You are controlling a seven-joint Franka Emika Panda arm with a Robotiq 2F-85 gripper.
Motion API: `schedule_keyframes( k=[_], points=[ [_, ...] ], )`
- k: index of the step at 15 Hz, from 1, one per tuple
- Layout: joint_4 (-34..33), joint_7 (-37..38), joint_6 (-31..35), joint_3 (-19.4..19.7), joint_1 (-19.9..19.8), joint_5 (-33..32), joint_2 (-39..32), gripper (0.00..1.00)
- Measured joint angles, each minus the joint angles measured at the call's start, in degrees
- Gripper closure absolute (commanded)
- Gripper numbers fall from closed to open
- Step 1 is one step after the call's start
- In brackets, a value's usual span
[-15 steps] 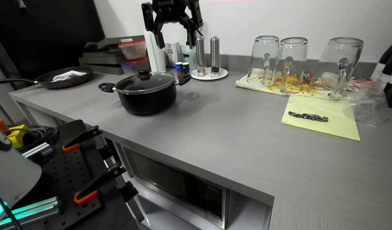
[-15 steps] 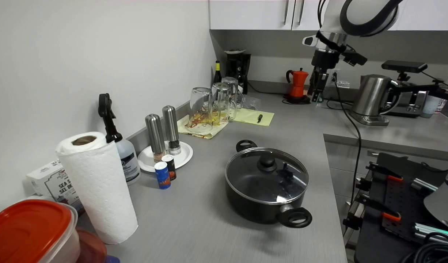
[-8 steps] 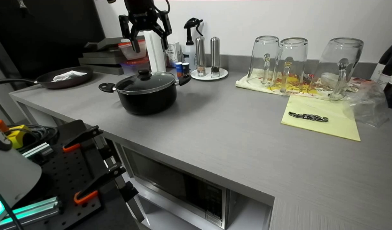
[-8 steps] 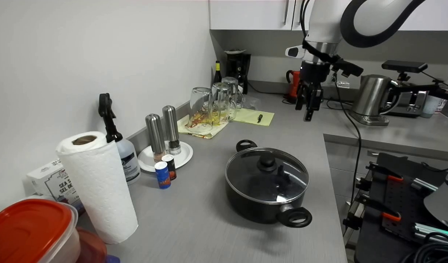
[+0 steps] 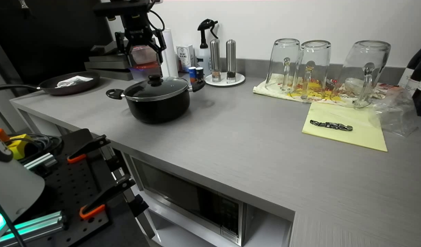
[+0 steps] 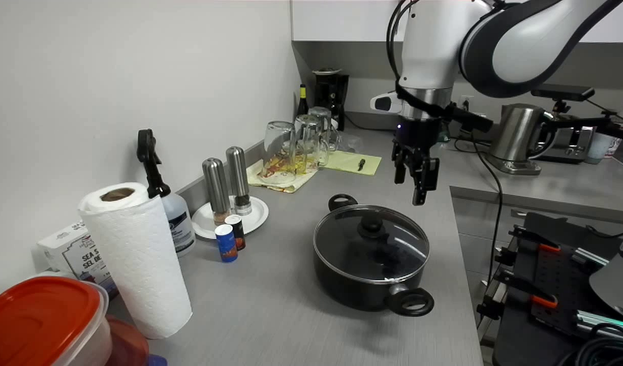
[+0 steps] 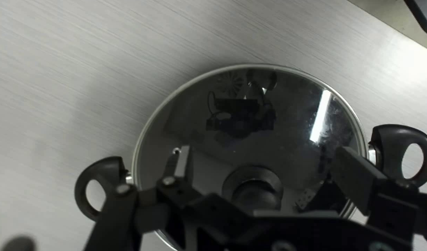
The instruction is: Place the pot's lid on the counter
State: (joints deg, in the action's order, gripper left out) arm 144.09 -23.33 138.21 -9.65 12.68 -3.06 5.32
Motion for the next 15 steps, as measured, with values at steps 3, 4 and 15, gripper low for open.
schedule_keyframes(
  k=[3,4,15],
  points=[
    [-3.20,0.27,0.02,-1.72,0.46,-0.79,-4.68,0.00],
    [-4.30,0.45,0.02,-2.13,0.54,-1.23,-6.22,0.00],
    [-13.53,0.74,0.02,-3.81,0.68,-3.82,-18.20,0.26]
  ],
)
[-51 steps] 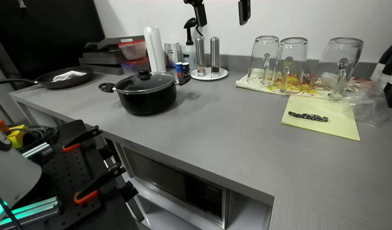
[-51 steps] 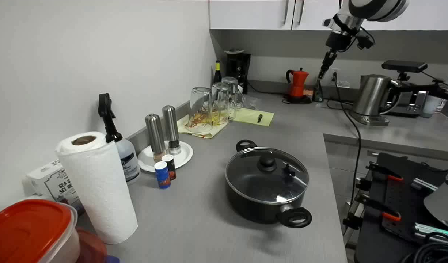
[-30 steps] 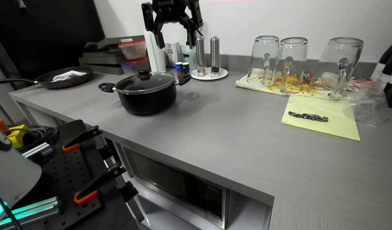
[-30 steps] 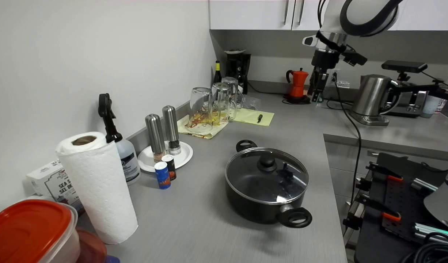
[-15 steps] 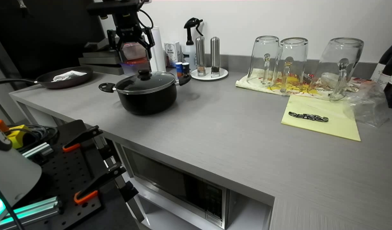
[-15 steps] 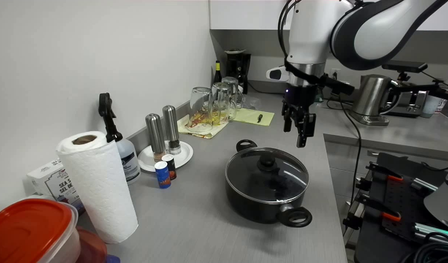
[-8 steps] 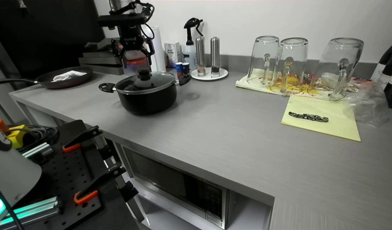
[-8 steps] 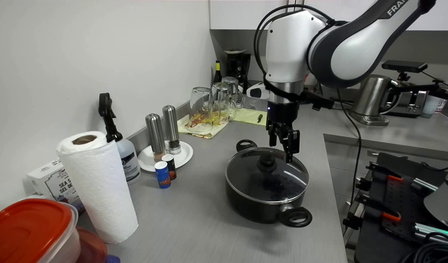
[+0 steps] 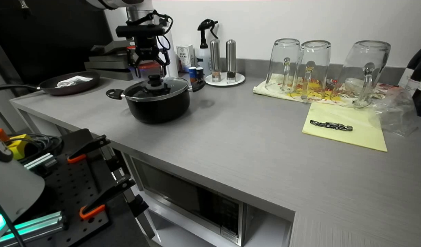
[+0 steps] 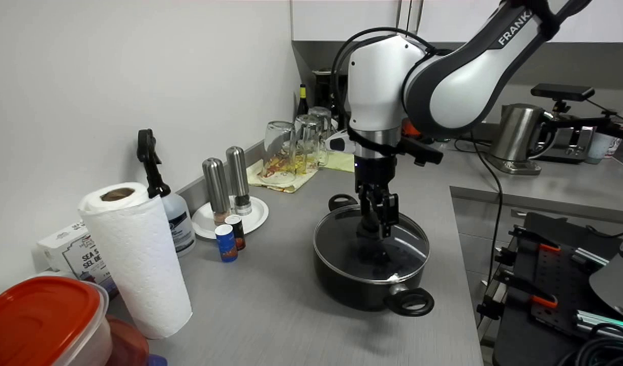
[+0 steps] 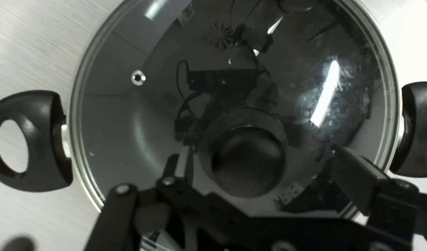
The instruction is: Place the pot's lid on the counter
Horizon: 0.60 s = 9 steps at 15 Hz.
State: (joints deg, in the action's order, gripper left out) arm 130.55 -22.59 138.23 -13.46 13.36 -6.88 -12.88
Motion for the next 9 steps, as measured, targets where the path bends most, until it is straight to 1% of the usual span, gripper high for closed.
schedule_keyframes(
  k=[2,5,6,7,9],
  points=[
    [-0.94,0.00,0.00,0.00,-0.01,-0.29,-1.08,0.40],
    [-1.80,0.00,0.00,0.06,-0.13,-0.67,-1.60,0.65],
    [-2.03,0.00,-0.01,0.08,-0.27,-0.77,-1.61,0.71],
    [-2.21,0.00,-0.08,0.05,-0.29,-0.78,-1.50,0.74],
    [-2.27,0.02,-0.06,0.03,-0.26,-0.84,-1.48,0.74]
  ],
)
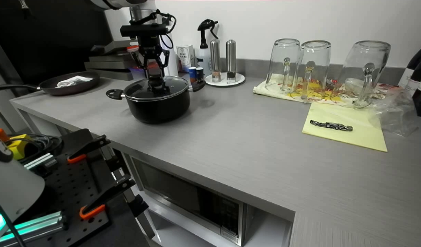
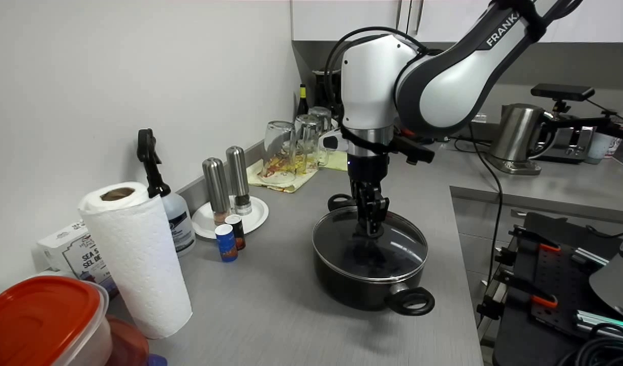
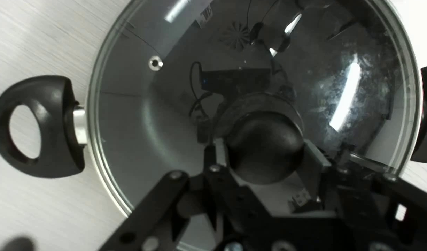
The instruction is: Place the pot's lid on the counter
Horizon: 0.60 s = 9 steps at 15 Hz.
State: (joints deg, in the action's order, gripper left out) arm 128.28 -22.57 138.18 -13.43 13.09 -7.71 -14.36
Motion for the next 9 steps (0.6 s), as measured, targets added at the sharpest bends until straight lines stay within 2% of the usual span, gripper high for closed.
schedule_keyframes(
  k=[5,9],
  points=[
    [0.06,0.32,-0.20,0.00,0.04,-0.73,0.46,0.74],
    [0.54,3.01,-1.93,0.00,0.18,-3.49,4.61,0.74]
  ],
)
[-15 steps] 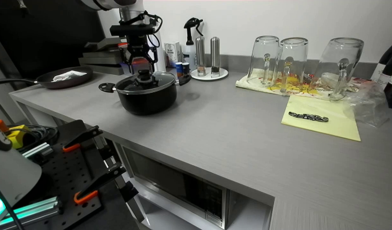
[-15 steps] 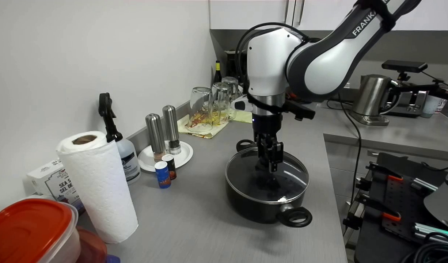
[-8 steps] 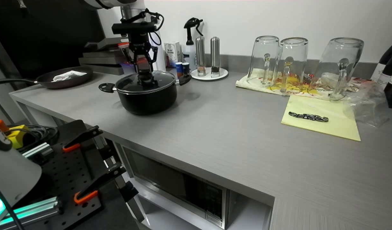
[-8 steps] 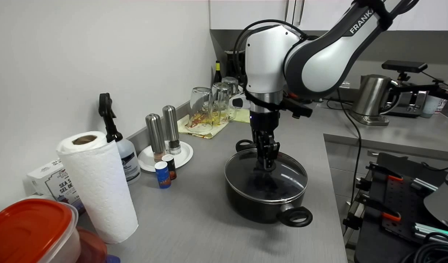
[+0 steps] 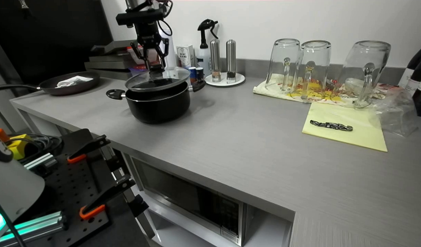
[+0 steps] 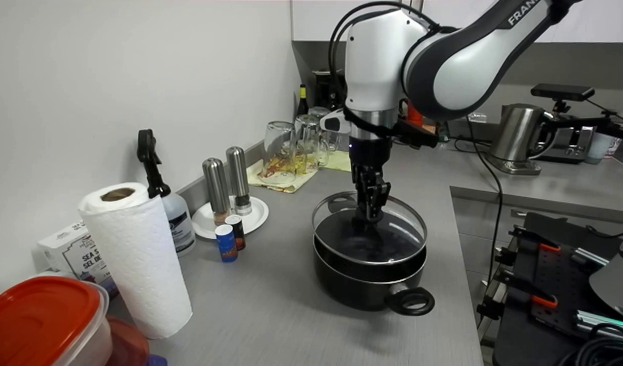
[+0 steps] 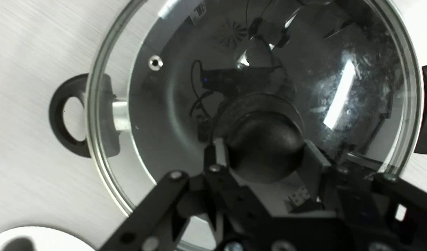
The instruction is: Place the pot's lid on the counter
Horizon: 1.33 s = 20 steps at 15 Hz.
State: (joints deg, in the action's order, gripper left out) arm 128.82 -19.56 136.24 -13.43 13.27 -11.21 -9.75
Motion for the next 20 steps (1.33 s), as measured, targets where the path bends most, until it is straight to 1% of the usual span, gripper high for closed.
schedule_keyframes(
  k=[3,5,7,9,12,15,17,20],
  points=[
    [0.74,1.47,-2.60,0.43,-0.38,-1.18,5.02,0.74],
    [1.44,1.73,-3.86,1.65,-1.50,-1.25,7.81,0.74],
    [2.01,1.70,-4.54,3.77,-3.67,-1.25,9.55,0.74],
    [2.38,1.55,-4.57,6.74,-6.72,-1.20,10.16,0.74],
    [2.45,1.13,-4.42,11.79,-11.89,-1.12,9.71,0.74],
    [2.44,0.18,-3.29,15.84,-16.22,0.03,7.75,0.74],
    [2.50,-0.13,-1.22,17.37,-18.22,1.86,5.16,0.74],
    [2.69,-0.20,3.12,17.76,-19.71,5.84,-0.18,0.74]
  ],
)
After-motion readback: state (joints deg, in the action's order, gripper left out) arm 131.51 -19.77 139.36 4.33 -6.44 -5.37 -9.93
